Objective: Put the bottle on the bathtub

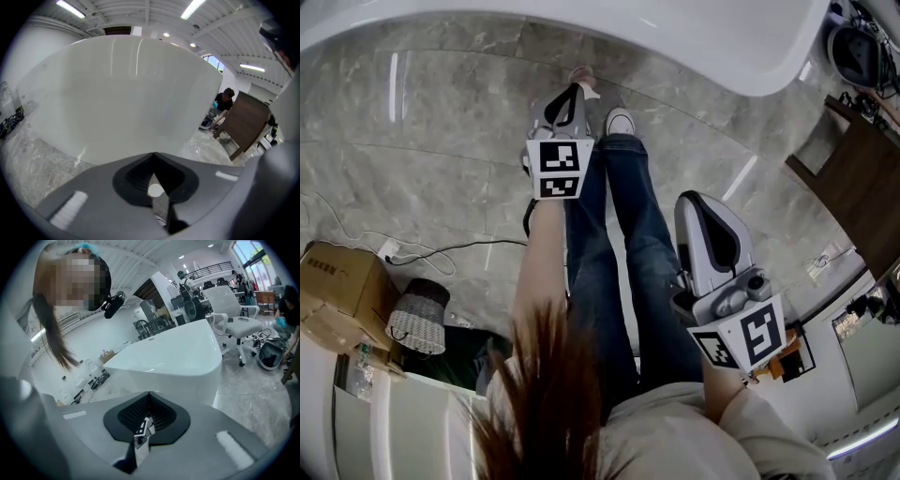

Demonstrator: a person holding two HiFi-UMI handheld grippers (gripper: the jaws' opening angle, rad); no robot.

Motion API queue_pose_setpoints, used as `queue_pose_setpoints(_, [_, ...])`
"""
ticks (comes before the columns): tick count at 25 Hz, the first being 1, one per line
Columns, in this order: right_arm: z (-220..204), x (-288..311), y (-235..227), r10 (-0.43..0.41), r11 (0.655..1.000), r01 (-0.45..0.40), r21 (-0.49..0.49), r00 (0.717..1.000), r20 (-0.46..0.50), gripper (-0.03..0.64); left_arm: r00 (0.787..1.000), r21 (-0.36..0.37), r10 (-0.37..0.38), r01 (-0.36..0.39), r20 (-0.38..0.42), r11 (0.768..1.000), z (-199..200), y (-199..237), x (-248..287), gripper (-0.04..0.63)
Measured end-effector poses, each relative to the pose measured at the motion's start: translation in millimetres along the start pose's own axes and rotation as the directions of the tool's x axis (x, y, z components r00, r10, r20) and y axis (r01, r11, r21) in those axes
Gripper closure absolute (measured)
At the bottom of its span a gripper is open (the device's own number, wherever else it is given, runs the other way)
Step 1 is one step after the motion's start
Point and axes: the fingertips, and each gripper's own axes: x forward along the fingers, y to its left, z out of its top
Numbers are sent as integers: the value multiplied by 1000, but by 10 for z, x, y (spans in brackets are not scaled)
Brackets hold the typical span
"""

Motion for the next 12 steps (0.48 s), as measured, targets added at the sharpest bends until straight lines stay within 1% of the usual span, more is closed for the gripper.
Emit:
queue_pose_setpoints(3, [49,-18,6,-2,1000,2,10,1000,2,620,1000,11,5,-5,5,1000,105,-12,-41,548])
queue_pose_setpoints(6, [123,-36,9,-2,1000,2,24,1000,9,620,999,8,14,-14,35,1000,285,-14,-117,548])
queue_pose_setpoints(9, [201,-45,10,-1,1000,1,22,1000,17,620,995,2,28,-29,100,1000,598,8,-241,548])
queue_pose_setpoints(12, [289,-46,30,1,1000,-2,9,1000,26,620,985,2,41,-42,166,999,932,26,-394,548])
